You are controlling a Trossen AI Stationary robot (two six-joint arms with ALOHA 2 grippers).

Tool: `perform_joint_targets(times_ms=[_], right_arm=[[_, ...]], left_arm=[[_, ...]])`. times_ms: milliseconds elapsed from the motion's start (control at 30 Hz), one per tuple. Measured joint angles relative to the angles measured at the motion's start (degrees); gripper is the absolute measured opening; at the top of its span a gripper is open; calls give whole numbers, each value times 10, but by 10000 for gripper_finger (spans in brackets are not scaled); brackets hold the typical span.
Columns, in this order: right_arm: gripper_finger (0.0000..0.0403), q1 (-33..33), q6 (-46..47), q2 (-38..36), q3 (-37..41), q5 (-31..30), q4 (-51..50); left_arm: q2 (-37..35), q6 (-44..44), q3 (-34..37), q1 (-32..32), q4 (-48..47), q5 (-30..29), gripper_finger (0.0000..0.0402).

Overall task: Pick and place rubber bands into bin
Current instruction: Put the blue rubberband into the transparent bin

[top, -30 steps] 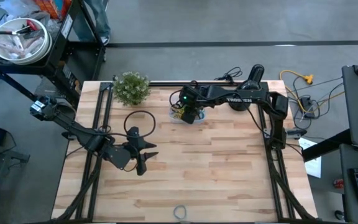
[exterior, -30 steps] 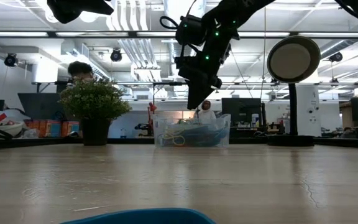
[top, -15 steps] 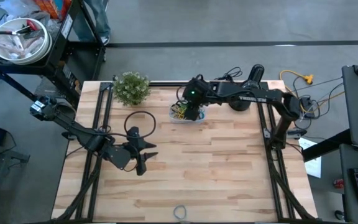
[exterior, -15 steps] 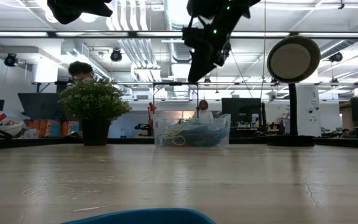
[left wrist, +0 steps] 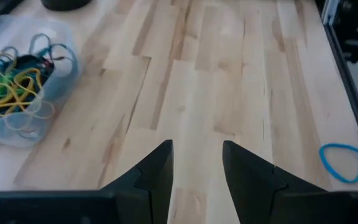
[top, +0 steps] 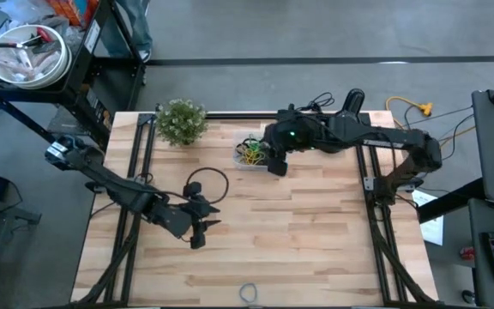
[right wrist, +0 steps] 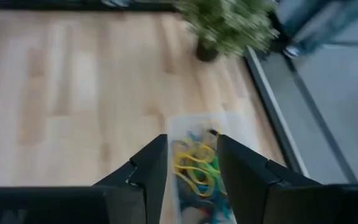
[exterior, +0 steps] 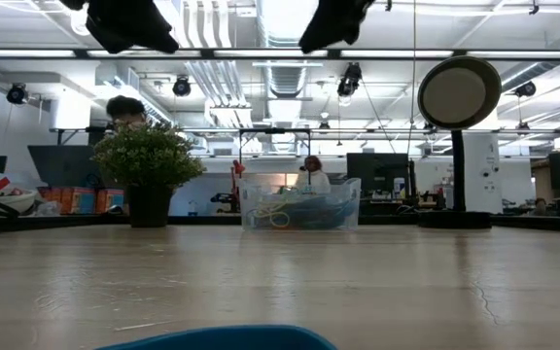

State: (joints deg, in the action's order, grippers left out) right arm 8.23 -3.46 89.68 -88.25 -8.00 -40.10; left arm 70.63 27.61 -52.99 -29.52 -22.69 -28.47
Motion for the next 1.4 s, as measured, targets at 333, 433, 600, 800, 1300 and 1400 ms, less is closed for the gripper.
perform_joint_targets(times_ms=[333,433,600,800,1300,1400], right_arm=[[126,-80,8,-32,2,27,-39],[123,-107,23,-30,5,27,-59],[115,-152,62,-28,17,26,-68],[104,-201,99,-28,36,25,-54],[79,-230,272,-29,51,62,-46],[76,-235,301,-29,51,83,-46]], left_arm=[[32,-41,0,16,23,34,123],[40,-45,0,18,33,35,123],[47,-45,0,18,35,34,123],[48,-45,0,18,48,27,123],[47,-32,0,18,95,22,123],[52,-79,-1,18,118,106,123]])
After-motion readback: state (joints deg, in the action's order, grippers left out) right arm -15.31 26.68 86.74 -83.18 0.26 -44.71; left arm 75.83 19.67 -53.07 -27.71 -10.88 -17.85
